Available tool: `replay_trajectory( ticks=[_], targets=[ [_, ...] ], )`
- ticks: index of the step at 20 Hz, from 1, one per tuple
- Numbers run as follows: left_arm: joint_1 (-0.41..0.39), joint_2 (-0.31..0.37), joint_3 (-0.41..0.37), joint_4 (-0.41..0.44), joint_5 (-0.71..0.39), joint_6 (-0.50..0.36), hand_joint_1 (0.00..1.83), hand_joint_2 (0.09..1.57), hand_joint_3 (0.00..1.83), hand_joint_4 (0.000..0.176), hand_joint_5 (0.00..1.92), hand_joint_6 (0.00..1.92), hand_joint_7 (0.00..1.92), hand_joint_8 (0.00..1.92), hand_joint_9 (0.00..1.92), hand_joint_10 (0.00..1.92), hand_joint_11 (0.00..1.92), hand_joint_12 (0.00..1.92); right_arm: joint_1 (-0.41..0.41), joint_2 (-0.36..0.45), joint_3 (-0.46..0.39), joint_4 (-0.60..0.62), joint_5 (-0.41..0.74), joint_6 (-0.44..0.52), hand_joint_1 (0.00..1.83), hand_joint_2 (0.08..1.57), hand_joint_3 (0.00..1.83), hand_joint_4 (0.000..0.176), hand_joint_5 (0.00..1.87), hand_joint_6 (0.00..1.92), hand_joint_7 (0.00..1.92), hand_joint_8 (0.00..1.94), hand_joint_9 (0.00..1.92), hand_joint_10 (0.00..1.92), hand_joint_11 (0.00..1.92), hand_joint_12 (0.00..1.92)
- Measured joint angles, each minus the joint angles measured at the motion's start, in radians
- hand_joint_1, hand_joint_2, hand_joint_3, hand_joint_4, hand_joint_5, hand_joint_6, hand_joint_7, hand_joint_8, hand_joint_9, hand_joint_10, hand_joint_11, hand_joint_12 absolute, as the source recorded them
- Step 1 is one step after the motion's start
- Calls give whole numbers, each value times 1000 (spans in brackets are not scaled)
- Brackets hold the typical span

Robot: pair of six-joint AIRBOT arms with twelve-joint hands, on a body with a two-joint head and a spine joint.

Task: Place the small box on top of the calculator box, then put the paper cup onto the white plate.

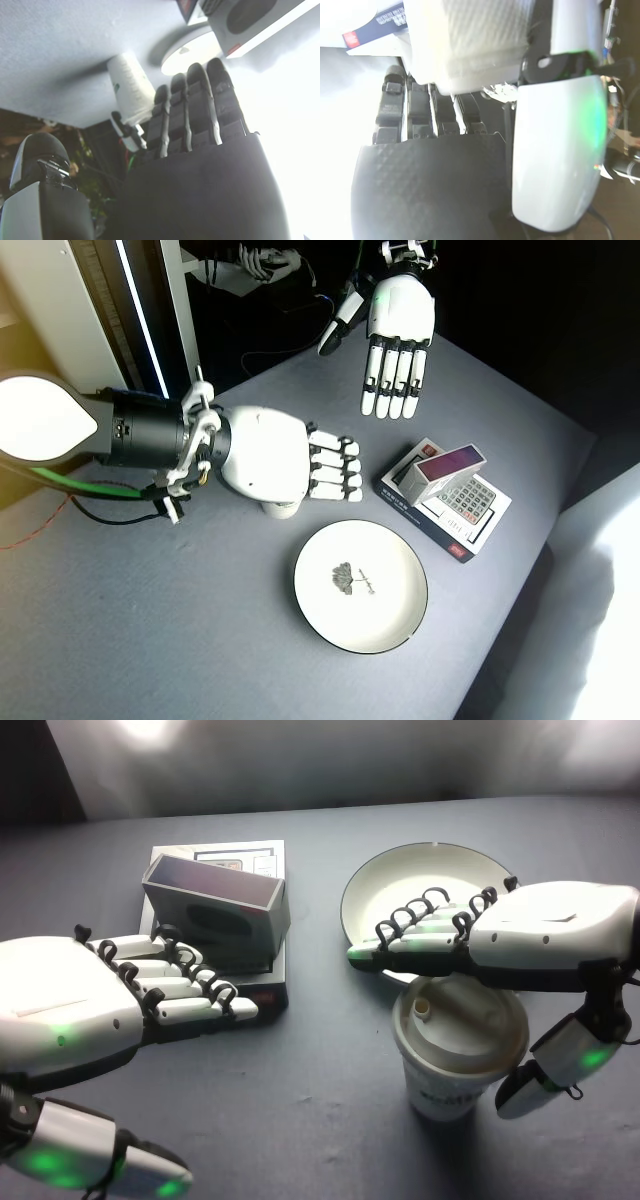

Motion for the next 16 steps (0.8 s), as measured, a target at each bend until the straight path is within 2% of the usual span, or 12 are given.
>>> replay_trajectory(
  ticks=[1,2,7,9,11,12,13,14,15,16],
  targets=[
    [0,0,0,0,-1,-3,209,1049,1,0,127,1,185,3,173,3,0,363,-3,0,0,0,4,3,1241,776,1,0,0,0,0,0,0,0,0,0],
    [0,0,0,1,-2,-4,221,1057,3,0,114,2,166,4,149,5,0,295,-5,0,0,0,7,3,1252,767,0,0,0,0,0,0,0,0,0,0],
    [-32,0,-30,14,24,-3,218,1047,1,0,184,6,254,10,236,11,0,452,-12,0,0,0,14,6,1208,807,13,0,0,0,0,0,0,0,0,0],
    [-41,-3,-32,20,45,-2,224,1054,1,0,163,0,228,1,213,0,0,387,-23,1,0,-1,18,6,1205,894,47,0,0,0,0,0,0,0,0,0],
    [-45,-3,-29,14,51,2,226,1063,3,0,158,0,217,0,201,0,0,368,-27,1,0,-1,22,6,1236,982,23,0,0,0,0,0,0,0,0,204],
    [-45,-3,-26,17,55,2,227,1064,2,0,172,3,235,4,218,4,0,422,-27,1,0,0,24,6,1219,1017,19,0,0,0,0,0,0,0,0,389],
    [-45,-3,-26,21,58,3,229,1073,3,0,159,1,221,3,198,2,0,390,-30,1,0,0,29,7,1264,1039,16,0,15,4,5,1,27,8,0,457],
    [-53,-3,-24,25,63,4,262,1066,0,0,176,4,236,5,216,6,0,442,-31,1,0,0,30,10,1286,1039,9,0,42,9,31,6,59,15,0,519],
    [-53,-3,-24,24,63,4,275,1068,0,0,197,7,256,8,237,10,0,483,-31,1,0,0,30,11,1311,1018,0,0,129,17,131,12,165,30,0,758],
    [-53,-3,-22,24,56,4,271,1085,4,0,178,4,235,7,211,6,0,400,-31,1,0,0,32,13,1340,1029,2,0,211,17,225,10,251,32,0,901]
  ],
)
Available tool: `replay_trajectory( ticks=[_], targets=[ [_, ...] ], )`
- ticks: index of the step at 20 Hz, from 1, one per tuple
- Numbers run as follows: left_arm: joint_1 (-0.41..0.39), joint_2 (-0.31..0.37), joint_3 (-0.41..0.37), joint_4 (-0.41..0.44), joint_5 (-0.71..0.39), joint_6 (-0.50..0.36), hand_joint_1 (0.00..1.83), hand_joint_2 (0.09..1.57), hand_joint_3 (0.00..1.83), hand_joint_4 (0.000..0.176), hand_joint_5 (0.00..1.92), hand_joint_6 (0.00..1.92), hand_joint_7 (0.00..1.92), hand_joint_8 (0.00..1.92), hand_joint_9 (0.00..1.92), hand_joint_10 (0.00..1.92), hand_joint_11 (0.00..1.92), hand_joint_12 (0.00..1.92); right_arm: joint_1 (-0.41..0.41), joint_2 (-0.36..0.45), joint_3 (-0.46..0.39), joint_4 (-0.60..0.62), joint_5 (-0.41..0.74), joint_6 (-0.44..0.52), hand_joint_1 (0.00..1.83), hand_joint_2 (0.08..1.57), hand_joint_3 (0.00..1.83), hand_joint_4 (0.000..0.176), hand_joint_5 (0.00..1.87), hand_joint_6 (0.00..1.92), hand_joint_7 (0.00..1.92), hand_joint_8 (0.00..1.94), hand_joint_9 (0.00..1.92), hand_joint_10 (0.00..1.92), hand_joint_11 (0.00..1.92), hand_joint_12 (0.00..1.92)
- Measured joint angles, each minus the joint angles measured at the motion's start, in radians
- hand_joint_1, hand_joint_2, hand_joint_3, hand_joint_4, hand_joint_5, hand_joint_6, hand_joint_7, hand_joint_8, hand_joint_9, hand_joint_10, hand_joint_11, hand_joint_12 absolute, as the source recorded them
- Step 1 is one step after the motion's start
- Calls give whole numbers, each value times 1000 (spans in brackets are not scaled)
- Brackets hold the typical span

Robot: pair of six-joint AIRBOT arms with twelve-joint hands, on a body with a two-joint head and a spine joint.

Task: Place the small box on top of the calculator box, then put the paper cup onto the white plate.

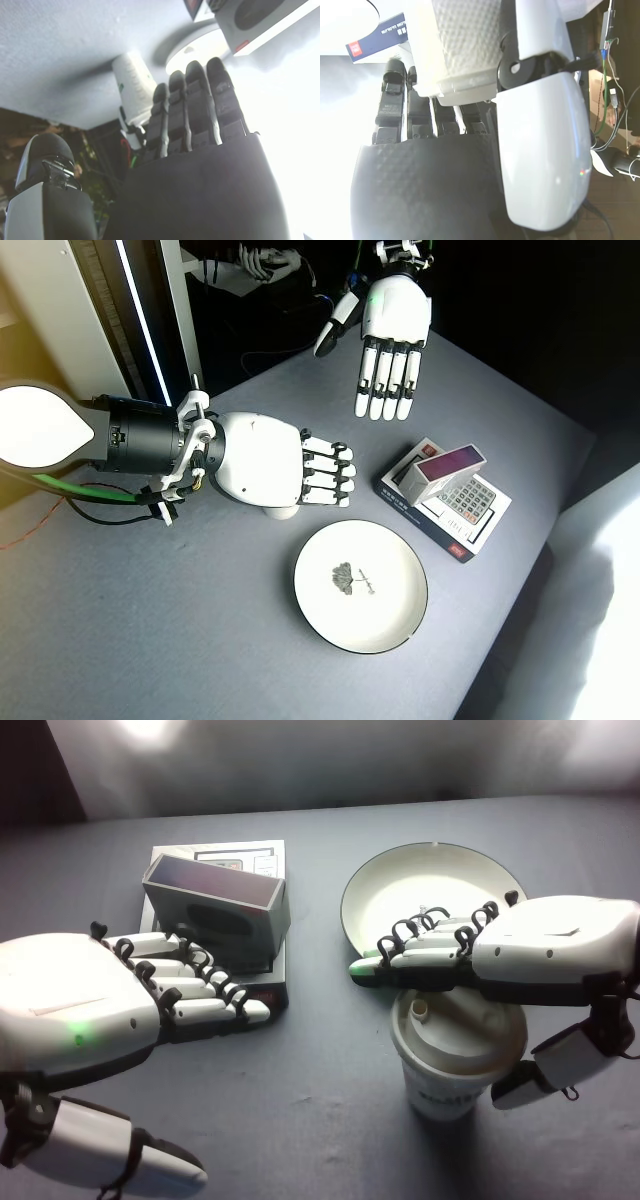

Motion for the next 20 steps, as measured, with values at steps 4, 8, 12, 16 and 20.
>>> replay_trajectory(
  ticks=[4,8,12,16,20],
  targets=[
    [0,0,12,7,1,0,245,1109,7,0,205,9,259,11,227,9,0,422,0,0,0,13,27,2,1374,1064,3,0,447,25,511,16,485,50,43,1208],
    [0,-1,18,8,3,0,220,1119,2,0,269,8,331,10,299,12,0,560,0,1,0,15,42,5,1482,1116,0,0,864,978,980,747,883,1076,762,1612],
    [-2,-1,18,6,4,0,196,1156,4,0,244,2,287,2,248,2,0,460,1,1,0,26,66,13,1488,1104,0,0,927,954,973,789,984,1035,805,1608],
    [-13,-2,18,2,6,0,207,1157,1,0,269,6,333,10,283,8,0,533,23,1,0,45,40,8,1485,1125,0,0,873,1018,930,866,938,1110,778,1656],
    [-17,-13,17,2,8,0,202,1157,1,0,301,8,341,2,294,3,0,569,61,1,1,198,39,-69,1487,1112,1,0,891,979,963,823,961,1068,801,1624]
  ],
)
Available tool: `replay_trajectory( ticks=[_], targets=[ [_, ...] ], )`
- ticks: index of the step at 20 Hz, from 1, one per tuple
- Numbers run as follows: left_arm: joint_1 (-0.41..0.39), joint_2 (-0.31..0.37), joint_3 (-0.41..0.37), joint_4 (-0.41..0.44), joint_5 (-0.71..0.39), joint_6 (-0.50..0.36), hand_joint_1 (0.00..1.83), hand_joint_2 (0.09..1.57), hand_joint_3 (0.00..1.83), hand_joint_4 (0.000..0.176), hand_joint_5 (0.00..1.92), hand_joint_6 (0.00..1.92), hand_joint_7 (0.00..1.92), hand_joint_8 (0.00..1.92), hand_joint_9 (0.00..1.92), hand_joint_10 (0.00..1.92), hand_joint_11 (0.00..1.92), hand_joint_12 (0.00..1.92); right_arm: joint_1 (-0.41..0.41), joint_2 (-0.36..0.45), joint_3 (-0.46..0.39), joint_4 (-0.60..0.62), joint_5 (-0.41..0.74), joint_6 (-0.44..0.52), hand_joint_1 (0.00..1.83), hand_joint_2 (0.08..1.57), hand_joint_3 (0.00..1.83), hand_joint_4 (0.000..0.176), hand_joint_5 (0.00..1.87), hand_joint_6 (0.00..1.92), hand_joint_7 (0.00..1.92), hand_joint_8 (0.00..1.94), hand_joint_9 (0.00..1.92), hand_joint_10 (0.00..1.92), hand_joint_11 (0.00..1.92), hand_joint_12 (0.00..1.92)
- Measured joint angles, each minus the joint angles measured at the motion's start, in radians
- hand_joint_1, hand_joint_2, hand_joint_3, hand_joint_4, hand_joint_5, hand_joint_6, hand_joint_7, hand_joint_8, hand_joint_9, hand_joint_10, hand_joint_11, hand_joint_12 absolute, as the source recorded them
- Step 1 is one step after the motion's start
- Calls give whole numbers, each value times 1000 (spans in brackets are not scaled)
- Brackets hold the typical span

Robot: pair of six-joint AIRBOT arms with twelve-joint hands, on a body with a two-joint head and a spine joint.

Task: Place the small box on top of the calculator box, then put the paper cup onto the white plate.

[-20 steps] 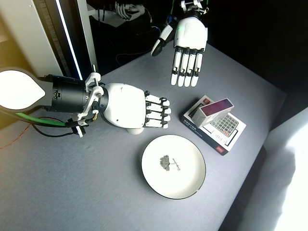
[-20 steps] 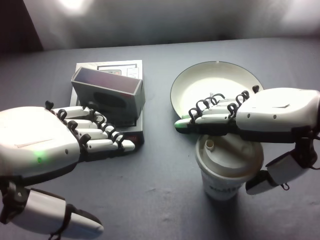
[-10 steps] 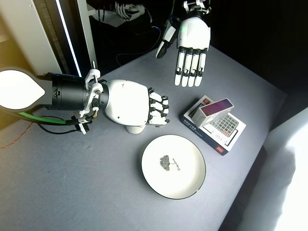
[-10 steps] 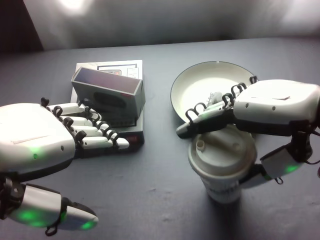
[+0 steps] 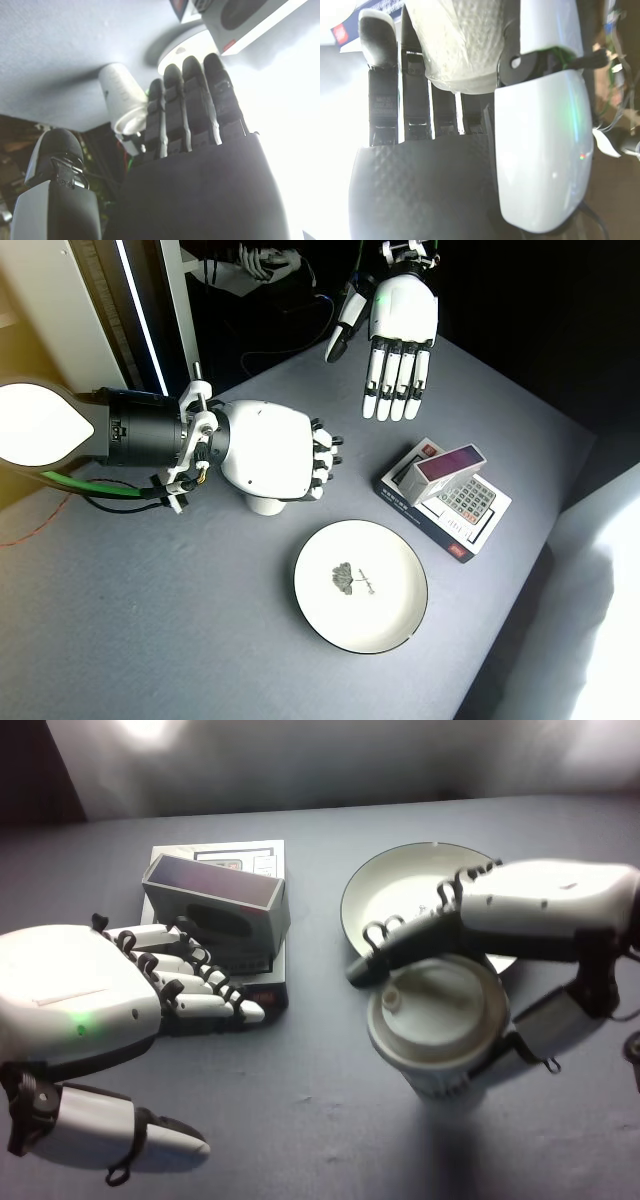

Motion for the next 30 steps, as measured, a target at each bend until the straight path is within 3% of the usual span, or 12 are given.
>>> replay_trajectory(
  ticks=[3,5,6,11,15,19,24,30],
  targets=[
    [-6,0,0,-1,3,0,184,1162,2,0,306,5,347,3,296,2,0,531,33,-1,18,110,14,-21,1488,1108,0,0,889,975,962,814,986,1044,818,1599],
    [-7,0,0,2,7,0,181,1171,3,0,317,5,357,4,312,6,0,551,63,-12,40,143,24,-86,1486,1118,2,0,862,1013,939,863,962,1081,793,1632],
    [-7,0,0,3,6,0,148,1201,7,0,292,1,340,1,284,1,0,475,74,-28,67,161,34,-96,1485,1124,0,0,859,1041,918,878,957,1094,775,1642],
    [-8,0,0,6,8,0,155,1219,5,0,297,1,351,0,304,2,0,506,76,-109,208,307,79,-256,1486,1113,1,0,898,981,944,842,965,1072,796,1621],
    [-12,0,0,8,15,-2,138,1244,4,0,319,2,358,2,310,1,0,563,16,-178,327,484,150,-356,1486,1116,1,0,899,1007,931,846,957,1080,784,1630],
    [-12,-1,0,9,18,-2,183,1250,3,0,325,2,354,0,311,0,0,568,-68,-233,375,636,210,-475,1487,1107,0,0,927,960,945,827,975,1047,809,1601],
    [-24,-1,1,10,24,-3,153,1270,2,0,310,5,362,5,317,5,0,544,-106,-261,424,725,303,-516,1484,1124,1,0,878,1040,906,892,950,1091,768,1642],
    [-30,-7,3,15,28,-3,129,1275,1,0,309,2,343,0,289,1,0,464,-130,-294,453,768,314,-516,1483,1133,0,0,848,1069,900,909,929,1119,770,1653]
  ],
)
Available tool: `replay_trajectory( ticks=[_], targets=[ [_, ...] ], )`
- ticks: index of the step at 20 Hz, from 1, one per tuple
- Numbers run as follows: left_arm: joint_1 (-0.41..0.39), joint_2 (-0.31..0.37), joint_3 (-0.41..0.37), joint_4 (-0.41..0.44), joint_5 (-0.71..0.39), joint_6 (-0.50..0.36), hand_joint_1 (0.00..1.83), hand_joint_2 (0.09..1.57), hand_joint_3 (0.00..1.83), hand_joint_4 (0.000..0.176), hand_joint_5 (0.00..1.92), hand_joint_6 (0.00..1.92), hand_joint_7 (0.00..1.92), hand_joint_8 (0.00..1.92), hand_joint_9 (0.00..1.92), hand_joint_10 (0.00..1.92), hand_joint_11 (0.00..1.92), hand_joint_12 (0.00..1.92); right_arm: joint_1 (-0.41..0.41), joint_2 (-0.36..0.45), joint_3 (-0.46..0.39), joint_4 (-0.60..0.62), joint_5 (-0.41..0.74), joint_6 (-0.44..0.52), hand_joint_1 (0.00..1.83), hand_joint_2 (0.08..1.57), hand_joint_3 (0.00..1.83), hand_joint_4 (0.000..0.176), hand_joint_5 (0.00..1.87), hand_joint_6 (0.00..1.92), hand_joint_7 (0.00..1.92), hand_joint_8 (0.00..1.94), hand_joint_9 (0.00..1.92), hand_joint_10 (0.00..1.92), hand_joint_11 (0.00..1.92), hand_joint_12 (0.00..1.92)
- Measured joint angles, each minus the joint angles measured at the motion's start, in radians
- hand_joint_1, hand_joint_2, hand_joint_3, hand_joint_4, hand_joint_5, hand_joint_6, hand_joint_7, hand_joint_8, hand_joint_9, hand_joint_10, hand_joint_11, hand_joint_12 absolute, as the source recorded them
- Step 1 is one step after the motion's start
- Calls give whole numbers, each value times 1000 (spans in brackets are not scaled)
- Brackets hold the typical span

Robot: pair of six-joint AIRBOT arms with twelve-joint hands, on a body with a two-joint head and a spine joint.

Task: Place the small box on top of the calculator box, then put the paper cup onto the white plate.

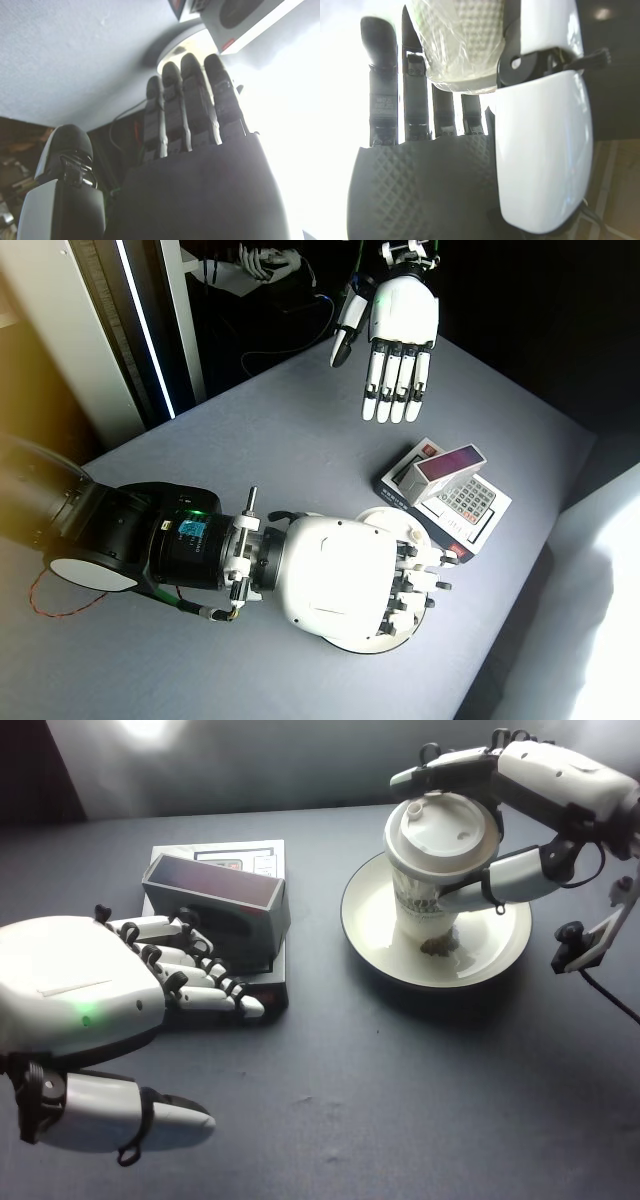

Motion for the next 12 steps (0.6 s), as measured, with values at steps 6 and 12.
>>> replay_trajectory(
  ticks=[6,12],
  targets=[
    [-7,0,2,0,2,0,131,1280,1,0,313,4,367,5,319,5,0,519,-6,-12,24,53,-3,0,1486,1123,0,0,855,1041,944,856,950,1090,778,1643],
    [-26,-5,6,2,8,0,148,1289,1,0,281,1,336,1,292,2,0,467,-3,-19,35,78,-38,5,1483,1152,2,0,740,1188,905,952,886,1159,737,1689]
  ],
)
